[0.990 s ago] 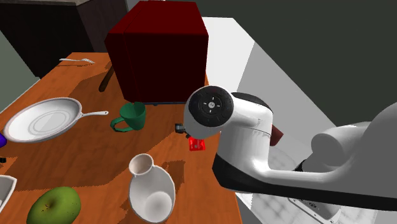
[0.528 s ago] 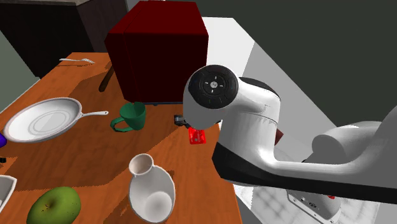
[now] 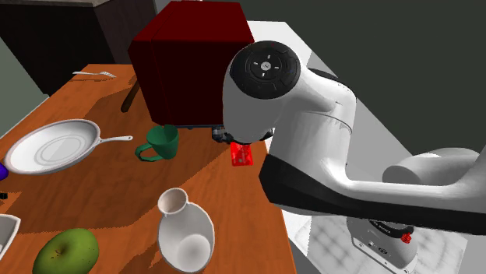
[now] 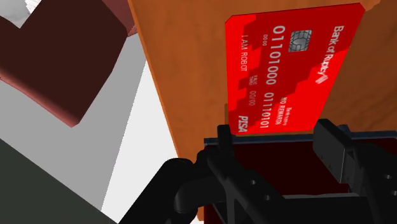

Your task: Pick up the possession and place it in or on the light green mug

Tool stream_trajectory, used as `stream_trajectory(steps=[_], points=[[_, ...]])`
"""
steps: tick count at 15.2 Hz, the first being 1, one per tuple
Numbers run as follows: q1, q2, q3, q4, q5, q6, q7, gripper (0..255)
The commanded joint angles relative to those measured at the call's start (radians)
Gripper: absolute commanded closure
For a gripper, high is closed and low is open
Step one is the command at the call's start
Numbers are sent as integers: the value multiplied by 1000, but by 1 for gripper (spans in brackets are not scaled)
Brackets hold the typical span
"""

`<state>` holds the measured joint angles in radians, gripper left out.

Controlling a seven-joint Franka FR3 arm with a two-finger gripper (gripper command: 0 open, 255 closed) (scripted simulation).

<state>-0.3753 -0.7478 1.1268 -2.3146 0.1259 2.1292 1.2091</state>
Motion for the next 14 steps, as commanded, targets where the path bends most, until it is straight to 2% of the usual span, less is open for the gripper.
stream_trajectory(steps=[1, 2, 6, 10, 14], points=[[7, -4, -18, 15, -3, -23, -9, 255], [8, -5, -22, 19, -4, -28, -11, 255], [-199, 100, 137, 171, -56, -14, 19, 255], [-460, 163, 350, 343, -93, -26, 36, 255], [-750, 139, 572, 540, -66, -61, 12, 255]])
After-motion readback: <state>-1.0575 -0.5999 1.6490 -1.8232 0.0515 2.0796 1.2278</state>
